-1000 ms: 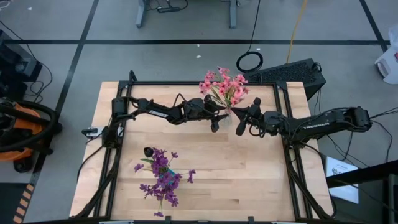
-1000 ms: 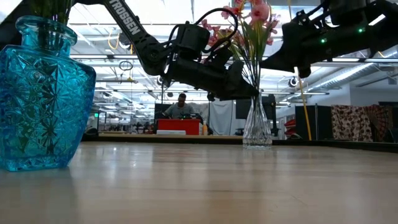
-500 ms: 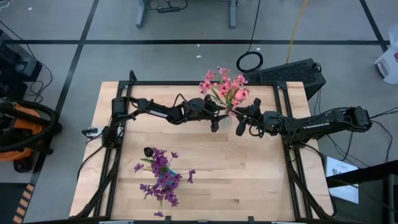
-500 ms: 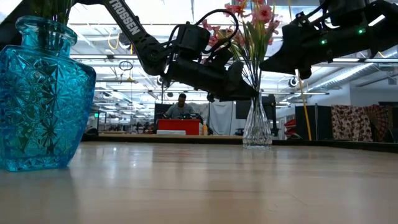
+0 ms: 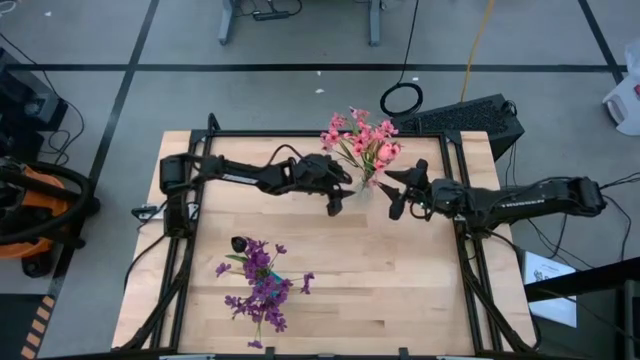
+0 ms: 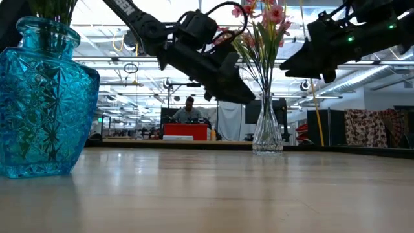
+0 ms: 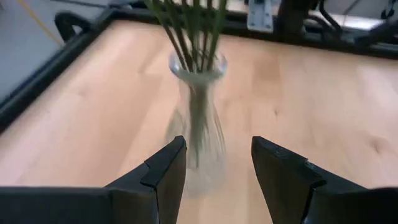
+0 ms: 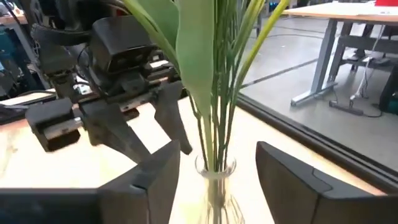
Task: Sort flowers into vase by color
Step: Return to Home Position
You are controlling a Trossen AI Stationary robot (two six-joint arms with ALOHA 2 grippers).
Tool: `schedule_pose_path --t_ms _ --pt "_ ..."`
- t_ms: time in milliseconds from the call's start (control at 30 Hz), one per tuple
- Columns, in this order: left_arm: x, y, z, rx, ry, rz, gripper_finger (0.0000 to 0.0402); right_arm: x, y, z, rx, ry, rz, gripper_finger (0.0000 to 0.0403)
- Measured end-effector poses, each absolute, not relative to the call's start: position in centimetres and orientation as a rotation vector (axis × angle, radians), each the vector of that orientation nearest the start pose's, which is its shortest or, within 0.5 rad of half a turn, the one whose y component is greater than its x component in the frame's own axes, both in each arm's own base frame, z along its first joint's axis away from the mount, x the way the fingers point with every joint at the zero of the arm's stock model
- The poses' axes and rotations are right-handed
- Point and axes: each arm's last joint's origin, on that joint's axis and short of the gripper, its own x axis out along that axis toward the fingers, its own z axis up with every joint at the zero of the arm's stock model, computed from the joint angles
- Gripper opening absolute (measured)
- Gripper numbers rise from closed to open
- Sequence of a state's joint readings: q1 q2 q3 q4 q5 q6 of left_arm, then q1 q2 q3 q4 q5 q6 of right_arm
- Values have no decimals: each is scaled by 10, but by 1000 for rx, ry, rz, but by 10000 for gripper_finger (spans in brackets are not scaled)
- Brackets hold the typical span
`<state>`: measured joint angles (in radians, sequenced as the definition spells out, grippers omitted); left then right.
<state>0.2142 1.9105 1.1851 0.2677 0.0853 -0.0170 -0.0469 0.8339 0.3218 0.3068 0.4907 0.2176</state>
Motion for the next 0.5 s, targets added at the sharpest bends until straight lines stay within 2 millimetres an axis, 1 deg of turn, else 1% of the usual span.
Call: schedule_pose_path --t_ms 233,400,500 --pt "391 75 202 -124 612 69 186 162 -16 217 148 170 -500 212" --pt "382 66 223 -110 609 48 186 153 -12 220 114 178 -471 212" --pt "372 61 233 -108 646 38 186 150 -9 222 115 172 -426 212"
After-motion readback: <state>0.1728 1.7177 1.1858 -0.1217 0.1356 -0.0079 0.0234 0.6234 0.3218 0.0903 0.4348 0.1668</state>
